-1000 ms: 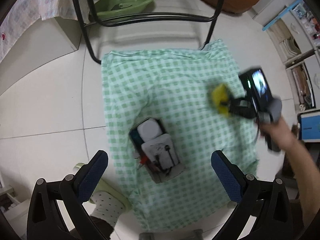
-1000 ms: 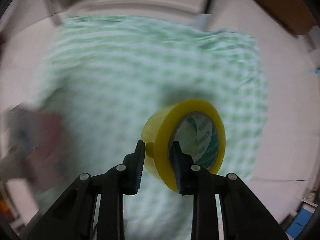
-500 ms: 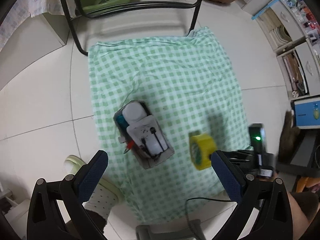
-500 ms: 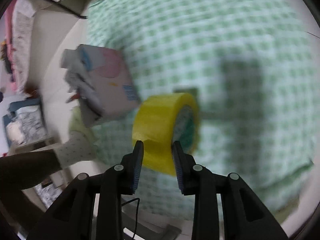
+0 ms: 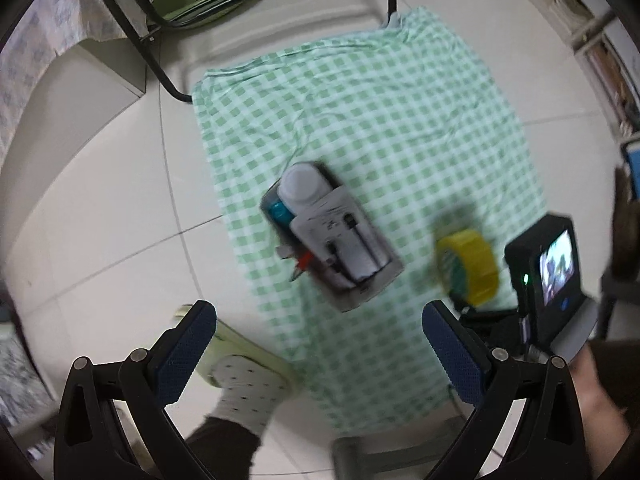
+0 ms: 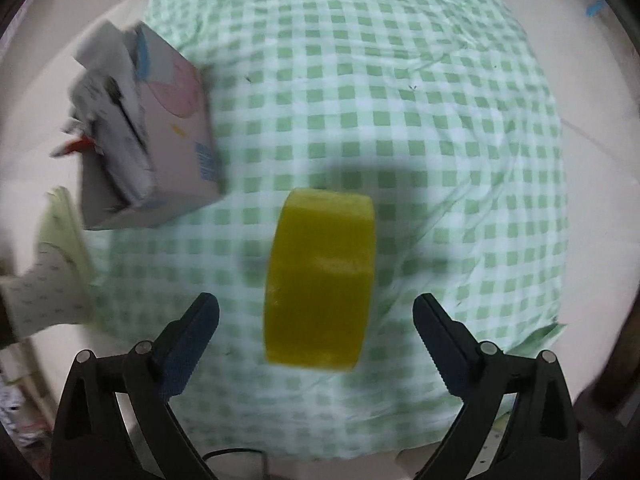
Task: Organize rigid objects
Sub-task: 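Lift the tape roll toward the grey box with the right gripper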
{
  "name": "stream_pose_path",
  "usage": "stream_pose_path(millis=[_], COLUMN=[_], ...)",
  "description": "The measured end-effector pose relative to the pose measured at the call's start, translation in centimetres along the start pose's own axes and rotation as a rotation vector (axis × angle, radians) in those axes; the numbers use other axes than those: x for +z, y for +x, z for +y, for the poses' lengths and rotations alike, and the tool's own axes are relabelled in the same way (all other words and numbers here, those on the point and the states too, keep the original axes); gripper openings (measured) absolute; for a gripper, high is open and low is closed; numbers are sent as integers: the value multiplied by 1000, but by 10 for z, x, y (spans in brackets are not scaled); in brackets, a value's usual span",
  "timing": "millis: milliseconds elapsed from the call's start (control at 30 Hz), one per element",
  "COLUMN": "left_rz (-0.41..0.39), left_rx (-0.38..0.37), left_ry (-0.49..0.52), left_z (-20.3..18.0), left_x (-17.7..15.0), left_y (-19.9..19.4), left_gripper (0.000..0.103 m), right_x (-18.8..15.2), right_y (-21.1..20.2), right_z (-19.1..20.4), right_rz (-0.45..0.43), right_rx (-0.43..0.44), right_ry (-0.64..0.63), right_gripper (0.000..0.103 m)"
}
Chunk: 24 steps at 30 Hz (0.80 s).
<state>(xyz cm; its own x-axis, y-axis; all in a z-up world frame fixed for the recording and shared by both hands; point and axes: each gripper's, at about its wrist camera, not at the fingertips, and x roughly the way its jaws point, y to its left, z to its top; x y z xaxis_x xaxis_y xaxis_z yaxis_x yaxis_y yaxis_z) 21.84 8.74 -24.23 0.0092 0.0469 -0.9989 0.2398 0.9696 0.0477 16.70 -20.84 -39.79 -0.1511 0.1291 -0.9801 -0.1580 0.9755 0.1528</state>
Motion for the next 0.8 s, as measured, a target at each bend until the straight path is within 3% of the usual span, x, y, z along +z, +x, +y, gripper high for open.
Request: stream_pose_path(millis=[67, 133, 167, 200, 333, 567, 800], left_rz=[16, 40, 46, 51, 42, -21, -117], left_rx=[16, 4, -7, -20, -39, -1, -47], left_ry=[7, -5, -10, -16, -1, 197, 290], left_z=[0, 2, 3, 6, 7, -13, -6], left_x=[-5, -8, -8, -7, -2, -22, -49], left_y=[7, 14, 15, 17, 16, 10, -3], left_gripper=[103, 103, 103, 103, 103, 103, 103], right_x=[3, 4, 6, 7, 8, 19, 21], right_y=[10, 17, 19, 18, -1, -80, -152], right_z=[0, -2, -3, -5, -10, 13, 46], right_rz=[15, 40, 57, 61, 49, -67, -164], right_rx=[-31, -39, -23, 2, 45, 165, 143], right_ry=[-14, -36, -56, -61, -102, -304, -534], right_gripper=[97, 74, 51, 46, 45, 45, 45])
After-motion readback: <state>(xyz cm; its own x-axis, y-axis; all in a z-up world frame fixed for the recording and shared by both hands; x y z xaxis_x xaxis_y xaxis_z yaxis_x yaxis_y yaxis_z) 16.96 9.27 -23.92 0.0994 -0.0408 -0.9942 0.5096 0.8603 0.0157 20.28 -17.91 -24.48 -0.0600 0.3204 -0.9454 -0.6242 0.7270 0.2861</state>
